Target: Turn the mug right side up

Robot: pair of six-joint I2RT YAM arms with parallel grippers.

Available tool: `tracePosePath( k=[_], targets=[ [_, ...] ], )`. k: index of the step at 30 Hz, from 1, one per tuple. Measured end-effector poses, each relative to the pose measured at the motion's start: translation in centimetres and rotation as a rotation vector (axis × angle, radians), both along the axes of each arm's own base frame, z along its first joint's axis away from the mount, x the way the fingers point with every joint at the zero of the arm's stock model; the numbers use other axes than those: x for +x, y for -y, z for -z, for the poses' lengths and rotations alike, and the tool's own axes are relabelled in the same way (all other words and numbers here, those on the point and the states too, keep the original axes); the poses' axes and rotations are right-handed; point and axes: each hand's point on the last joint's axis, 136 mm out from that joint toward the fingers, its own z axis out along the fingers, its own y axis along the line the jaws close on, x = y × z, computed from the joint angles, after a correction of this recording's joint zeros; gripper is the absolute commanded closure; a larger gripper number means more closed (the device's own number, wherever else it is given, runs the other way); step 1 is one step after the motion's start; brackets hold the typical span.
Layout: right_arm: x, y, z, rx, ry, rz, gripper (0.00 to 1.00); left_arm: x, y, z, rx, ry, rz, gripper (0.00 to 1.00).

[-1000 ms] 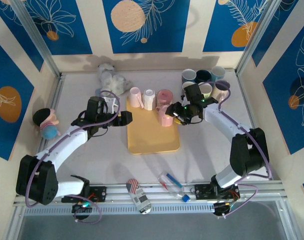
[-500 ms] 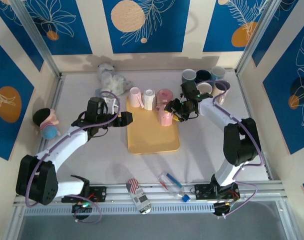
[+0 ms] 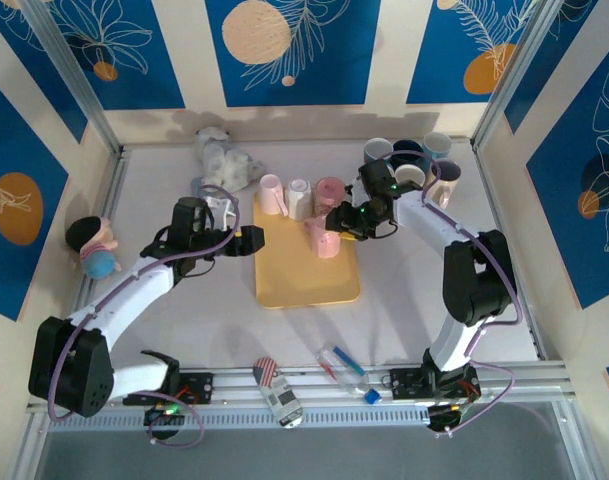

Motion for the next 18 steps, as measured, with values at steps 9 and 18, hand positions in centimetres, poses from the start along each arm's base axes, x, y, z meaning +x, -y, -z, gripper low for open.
tracePosePath(
  k=[9,18],
  targets=[
    [-1.1,-1.9,-0.5,0.064,-0.02,-0.264,0.55,-2.3,2.4,0.5,0.001,0.083,0.172,0.23],
    [0.5,-0.9,-5.1,0.198,0.084,-0.279,0.49,-3.6,5.2,-2.1,0.077,0.44,0.384,0.24]
  ],
)
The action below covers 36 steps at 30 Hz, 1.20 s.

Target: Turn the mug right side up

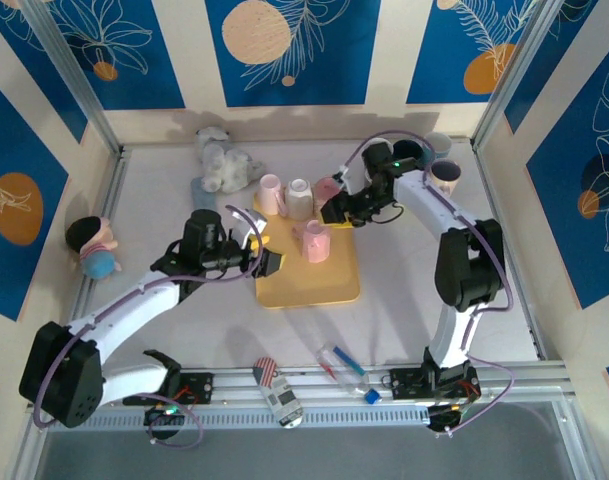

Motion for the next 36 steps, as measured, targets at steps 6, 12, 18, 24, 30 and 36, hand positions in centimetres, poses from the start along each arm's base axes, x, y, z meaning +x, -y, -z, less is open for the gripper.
tracePosePath(
  k=[6,12,18,24,30,36],
  targets=[
    [0.5,4.1,0.0,-0.014,-0.087,0.294,0.46,3.2,0.9,0.9,0.037,0.025,-0.006,0.27],
    [-2.7,1.5,3.2,-0.096,-0.251,0.43,0.39,5.0,1.4,1.3,0.011,-0.12,-0.079,0.28],
    [-3.8,0.3,4.4,-0.108,-0.334,0.608,0.36,5.0,1.2,1.7,-0.026,-0.224,-0.137,0.28],
    [-2.4,-0.7,3.7,-0.063,-0.342,0.749,0.35,4.8,1.1,2.2,-0.038,-0.267,-0.155,0.28],
    [-1.4,-1.3,4.6,-0.051,-0.382,0.833,0.36,4.9,1.0,2.2,-0.045,-0.27,-0.161,0.27],
    [-0.8,-1.4,5.9,-0.066,-0.393,0.863,0.45,5.1,0.7,2.2,-0.044,-0.267,-0.167,0.27]
  ],
)
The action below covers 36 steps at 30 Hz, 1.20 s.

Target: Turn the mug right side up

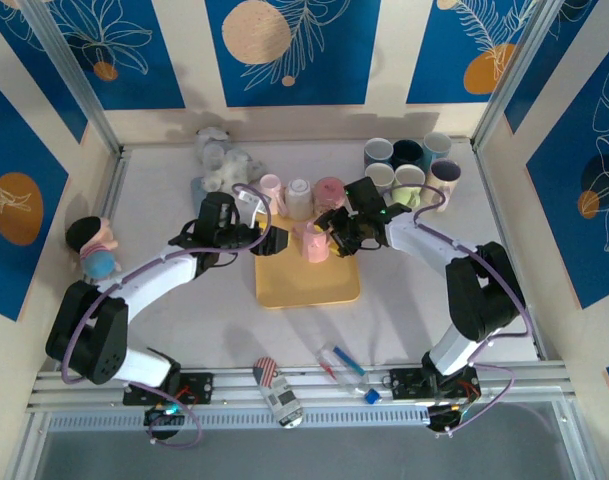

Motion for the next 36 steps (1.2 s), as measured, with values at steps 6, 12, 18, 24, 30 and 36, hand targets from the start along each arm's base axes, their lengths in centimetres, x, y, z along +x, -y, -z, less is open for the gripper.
tracePosePath(
  k=[6,12,18,24,30,36],
  targets=[
    [0.4,-0.1,0.1,-0.016,0.063,-0.101,0.49,0.4,-0.7,-0.1,0.005,0.016,-0.001,0.24],
    [1.3,-1.8,0.1,-0.056,0.202,-0.442,0.48,-0.8,-0.1,-0.4,0.015,0.111,0.148,0.25],
    [1.4,-2.0,-0.2,-0.11,0.323,-0.792,0.47,-1.9,-0.4,1.3,0.125,0.242,0.271,0.24],
    [2.5,-1.4,-1.6,-0.081,0.363,-0.949,0.45,-2.5,-0.8,2.8,0.224,0.295,0.365,0.27],
    [2.5,-3.3,-7.4,-0.016,0.533,-1.024,0.46,-1.1,-0.7,3.9,0.327,0.329,0.457,0.32],
    [1.0,-0.2,-11.2,0.03,0.594,-0.939,0.48,0.4,-0.2,5.2,0.388,0.362,0.545,0.34]
  ],
)
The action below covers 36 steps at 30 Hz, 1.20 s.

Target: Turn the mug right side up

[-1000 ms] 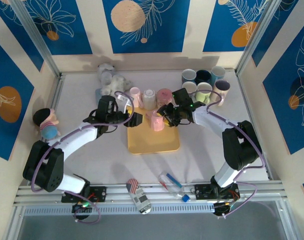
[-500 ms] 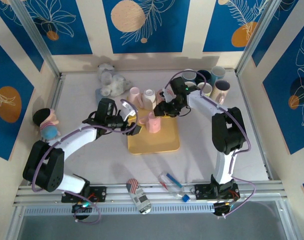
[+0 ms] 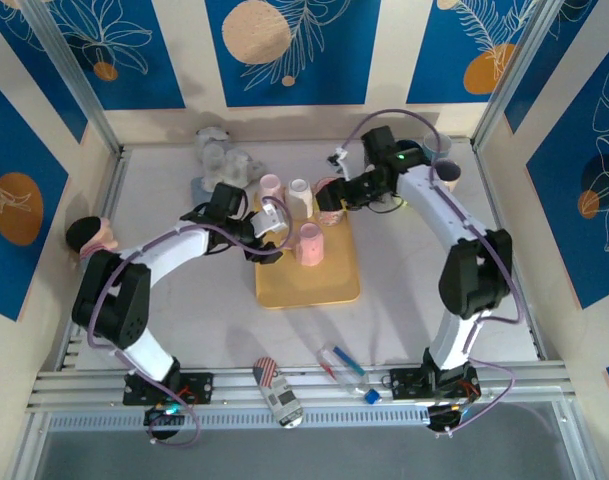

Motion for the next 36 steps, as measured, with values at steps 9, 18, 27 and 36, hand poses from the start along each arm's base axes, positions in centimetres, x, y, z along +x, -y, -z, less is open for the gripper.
tracePosePath(
  k=[9,18,27,36],
  targets=[
    [-3.4,5.5,1.1,0.044,-0.103,0.184,0.49,0.7,0.3,2.1,0.047,0.029,0.073,0.37],
    [-3.8,6.3,1.7,0.079,-0.178,0.262,0.5,1.4,0.6,3.0,0.064,0.045,0.107,0.41],
    [-5.0,5.0,2.4,0.069,-0.244,0.243,0.51,3.0,1.7,2.3,0.065,0.09,0.14,0.47],
    [-4.8,4.6,4.3,0.049,-0.309,0.242,0.52,3.0,3.0,3.1,0.086,0.076,0.194,0.57]
  ],
)
